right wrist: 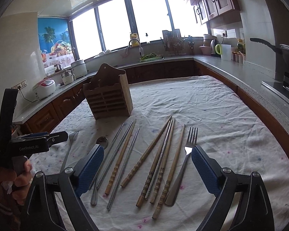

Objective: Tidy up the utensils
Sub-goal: 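Close the left tool on a silver metal chopstick while the right tool grasps a wooden chopstick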

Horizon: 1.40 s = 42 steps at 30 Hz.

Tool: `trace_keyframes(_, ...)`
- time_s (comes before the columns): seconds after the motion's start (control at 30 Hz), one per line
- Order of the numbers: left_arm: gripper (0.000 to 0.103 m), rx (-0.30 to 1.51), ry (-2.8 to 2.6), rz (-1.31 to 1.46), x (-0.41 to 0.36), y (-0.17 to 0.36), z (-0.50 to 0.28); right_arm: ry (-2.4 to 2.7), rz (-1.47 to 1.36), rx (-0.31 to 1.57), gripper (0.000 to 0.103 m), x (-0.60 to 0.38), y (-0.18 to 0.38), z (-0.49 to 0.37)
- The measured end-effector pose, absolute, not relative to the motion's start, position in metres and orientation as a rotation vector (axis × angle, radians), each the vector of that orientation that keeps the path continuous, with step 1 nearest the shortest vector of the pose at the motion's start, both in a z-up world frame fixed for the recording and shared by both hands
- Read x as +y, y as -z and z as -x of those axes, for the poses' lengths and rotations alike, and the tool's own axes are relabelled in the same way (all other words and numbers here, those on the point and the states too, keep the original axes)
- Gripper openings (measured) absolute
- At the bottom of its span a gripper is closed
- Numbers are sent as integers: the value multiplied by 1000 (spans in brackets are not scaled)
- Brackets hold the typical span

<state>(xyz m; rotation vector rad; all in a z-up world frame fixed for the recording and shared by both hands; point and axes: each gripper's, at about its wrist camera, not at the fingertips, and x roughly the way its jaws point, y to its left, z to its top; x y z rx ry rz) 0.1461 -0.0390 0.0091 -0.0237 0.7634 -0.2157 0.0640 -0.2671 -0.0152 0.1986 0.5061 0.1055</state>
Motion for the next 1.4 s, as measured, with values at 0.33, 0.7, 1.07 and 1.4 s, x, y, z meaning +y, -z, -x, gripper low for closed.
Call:
trace_keyframes(0.33, 80, 870, 278, -8, -67, 2, -202, -96, -306, 641, 39, -293, 24, -128)
trace_keyframes(0.7, 56, 971, 316, -41, -99, 26, -251, -83, -337, 771, 21, -305, 47, -193)
trace_keyframes(1.07, 37, 1056, 323, -83, -113, 53, -278, -44, -302, 886, 11, -308, 75, -244)
trace_keyframes(1.4, 36, 1020, 310, -197, -130, 54, -279, -31, -232, 918, 7, -305, 77, -267)
